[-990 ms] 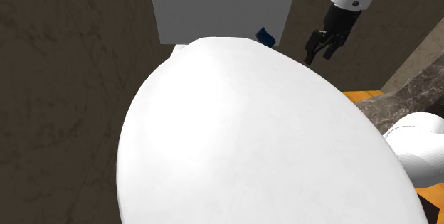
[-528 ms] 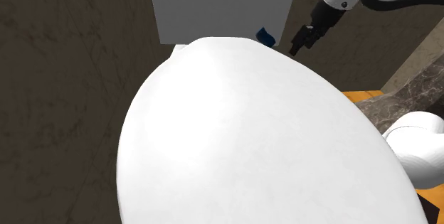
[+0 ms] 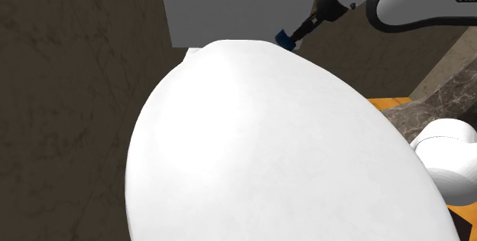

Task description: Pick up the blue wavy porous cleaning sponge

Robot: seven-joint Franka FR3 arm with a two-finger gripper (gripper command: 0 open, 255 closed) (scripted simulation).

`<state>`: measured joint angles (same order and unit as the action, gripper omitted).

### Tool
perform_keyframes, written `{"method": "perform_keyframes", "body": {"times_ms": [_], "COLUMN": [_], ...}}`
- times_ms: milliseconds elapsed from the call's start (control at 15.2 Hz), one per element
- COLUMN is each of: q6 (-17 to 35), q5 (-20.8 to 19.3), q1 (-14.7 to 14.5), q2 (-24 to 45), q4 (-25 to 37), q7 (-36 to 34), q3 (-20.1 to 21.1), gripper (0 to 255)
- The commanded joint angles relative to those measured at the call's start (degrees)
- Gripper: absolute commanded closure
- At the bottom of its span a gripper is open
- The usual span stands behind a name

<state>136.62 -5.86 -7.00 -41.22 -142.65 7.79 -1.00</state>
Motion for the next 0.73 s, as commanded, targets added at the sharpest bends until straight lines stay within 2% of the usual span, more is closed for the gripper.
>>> {"method": "perform_keyframes", "body": {"times_ms": [0, 330, 528, 594, 660], "q6": [3.03, 6.97, 7.44, 7.26, 7.08], "q5": [-0.29, -0.61, -0.66, -0.65, -0.63], "q1": [-0.36, -0.13, -0.11, -0.11, -0.13], "q2": [0.08, 0.34, 0.4, 0.21, 0.07], "q4": [-1.4, -5.09, -5.5, -5.5, -5.47], "q7": [0.31, -0.06, -0.11, 0.04, 0.01], "q3": [0.25, 0.28, 0.28, 0.15, 0.19], "gripper": [0, 0, 0, 255, 255]}}
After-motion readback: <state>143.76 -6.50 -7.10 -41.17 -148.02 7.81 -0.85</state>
